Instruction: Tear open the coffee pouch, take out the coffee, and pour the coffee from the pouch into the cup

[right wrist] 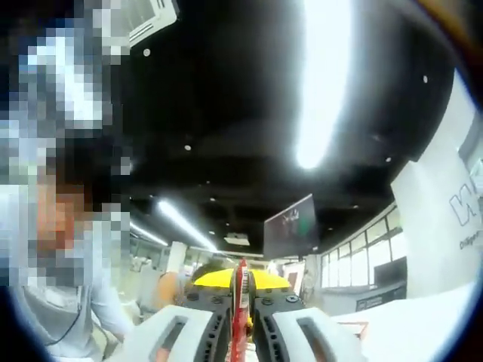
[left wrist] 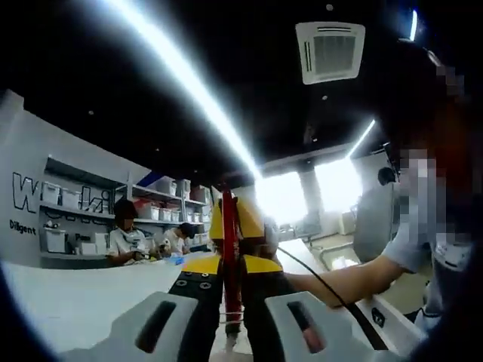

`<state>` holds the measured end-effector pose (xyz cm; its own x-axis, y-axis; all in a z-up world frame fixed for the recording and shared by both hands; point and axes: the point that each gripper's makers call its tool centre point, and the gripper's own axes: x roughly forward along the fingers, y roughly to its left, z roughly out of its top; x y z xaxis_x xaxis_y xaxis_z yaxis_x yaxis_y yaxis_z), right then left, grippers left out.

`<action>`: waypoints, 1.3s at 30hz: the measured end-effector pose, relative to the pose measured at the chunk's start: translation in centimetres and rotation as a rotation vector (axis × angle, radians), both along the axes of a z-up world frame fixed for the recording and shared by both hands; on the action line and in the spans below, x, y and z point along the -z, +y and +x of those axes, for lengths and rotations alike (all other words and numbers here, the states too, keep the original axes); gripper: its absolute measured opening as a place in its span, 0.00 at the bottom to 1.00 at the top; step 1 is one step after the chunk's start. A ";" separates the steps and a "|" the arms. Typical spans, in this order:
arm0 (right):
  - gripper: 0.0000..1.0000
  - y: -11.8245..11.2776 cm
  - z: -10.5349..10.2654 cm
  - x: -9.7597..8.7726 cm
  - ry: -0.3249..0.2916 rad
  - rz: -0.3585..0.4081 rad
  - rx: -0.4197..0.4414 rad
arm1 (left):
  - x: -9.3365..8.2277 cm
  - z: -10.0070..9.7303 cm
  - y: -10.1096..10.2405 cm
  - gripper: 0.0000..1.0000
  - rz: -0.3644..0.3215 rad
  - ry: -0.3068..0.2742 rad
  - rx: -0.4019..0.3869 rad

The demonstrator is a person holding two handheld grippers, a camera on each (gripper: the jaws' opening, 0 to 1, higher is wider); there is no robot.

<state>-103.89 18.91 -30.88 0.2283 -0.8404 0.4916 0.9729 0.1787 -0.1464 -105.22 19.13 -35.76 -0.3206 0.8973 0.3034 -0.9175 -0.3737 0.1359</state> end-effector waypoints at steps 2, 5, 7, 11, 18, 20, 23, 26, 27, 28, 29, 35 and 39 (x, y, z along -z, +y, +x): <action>0.08 -0.2 0.6 -0.2 0.014 0.001 -0.008 | 0.0 0.5 0.4 0.12 -0.007 0.034 0.008; 0.08 -0.3 1.2 -0.3 0.037 -0.004 -0.001 | -0.2 0.7 0.5 0.12 -0.002 0.044 0.011; 0.08 -0.5 1.5 -0.2 0.051 0.005 -0.003 | 0.0 0.8 0.7 0.11 -0.005 0.038 0.015; 0.08 -0.8 1.8 0.2 0.052 0.013 0.002 | 0.2 0.8 0.7 0.11 -0.017 0.046 0.003; 0.08 -0.7 1.7 0.2 0.053 0.010 0.004 | 0.1 0.6 0.5 0.11 -0.011 0.037 0.004; 0.08 -0.7 1.6 0.1 0.052 0.009 0.007 | 0.1 0.4 0.5 0.11 -0.008 0.032 0.004; 0.09 -0.7 1.6 0.2 0.056 0.004 0.010 | 0.1 0.4 0.5 0.10 -0.006 0.028 0.005; 0.11 -0.7 1.5 0.2 0.059 -0.001 0.014 | 0.1 0.3 0.4 0.10 -0.005 0.021 0.003; 0.12 -0.7 1.4 0.2 0.060 -0.001 0.017 | 0.1 0.3 0.4 0.10 -0.005 0.021 0.002; 0.12 -0.8 1.4 0.3 0.060 0.004 0.017 | 0.1 0.3 0.4 0.10 -0.005 0.021 0.002; 0.12 -0.9 1.5 0.4 0.061 0.009 0.015 | 0.1 0.3 0.4 0.10 -0.004 0.020 0.003; 0.09 -1.8 1.7 1.2 0.095 0.059 0.033 | 0.3 0.4 0.6 0.09 -0.001 0.014 0.006; 0.09 -1.6 1.6 1.2 0.099 0.051 0.028 | 0.3 0.5 0.6 0.09 -0.006 0.018 0.002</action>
